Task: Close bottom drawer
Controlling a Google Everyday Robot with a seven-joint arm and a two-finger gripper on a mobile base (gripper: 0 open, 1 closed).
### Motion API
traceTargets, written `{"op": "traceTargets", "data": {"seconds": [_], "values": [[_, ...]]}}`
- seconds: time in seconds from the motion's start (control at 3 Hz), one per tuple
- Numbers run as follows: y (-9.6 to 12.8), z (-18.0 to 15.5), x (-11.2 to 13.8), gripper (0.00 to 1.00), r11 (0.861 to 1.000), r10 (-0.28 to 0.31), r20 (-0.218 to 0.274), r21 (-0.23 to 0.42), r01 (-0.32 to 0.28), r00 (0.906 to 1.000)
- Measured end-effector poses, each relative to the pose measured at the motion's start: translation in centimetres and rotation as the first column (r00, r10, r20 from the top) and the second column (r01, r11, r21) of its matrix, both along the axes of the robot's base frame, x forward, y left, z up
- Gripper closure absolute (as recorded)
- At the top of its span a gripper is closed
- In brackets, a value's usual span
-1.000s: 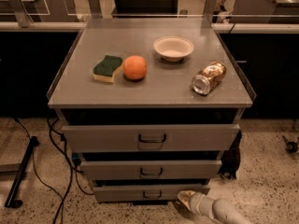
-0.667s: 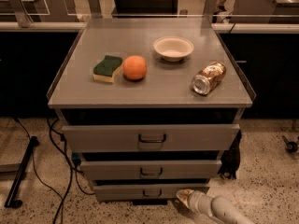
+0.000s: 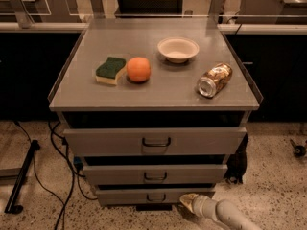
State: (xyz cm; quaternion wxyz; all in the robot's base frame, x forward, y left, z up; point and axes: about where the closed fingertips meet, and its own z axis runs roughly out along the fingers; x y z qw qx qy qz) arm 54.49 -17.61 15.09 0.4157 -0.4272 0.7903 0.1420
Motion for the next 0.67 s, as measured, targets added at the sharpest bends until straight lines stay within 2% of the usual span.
{"op": "traceTargets", "data": {"seconds": [0.33,0.67], "values": [[0.2,0.6,-3.4,1.00,0.998,0.069,-0.056,-0.001,-0.069,0.9961],[-0.1,1.2,-8.3,1.00,0.987,0.160,-0.153,0.031,-0.157,0.9752]]}}
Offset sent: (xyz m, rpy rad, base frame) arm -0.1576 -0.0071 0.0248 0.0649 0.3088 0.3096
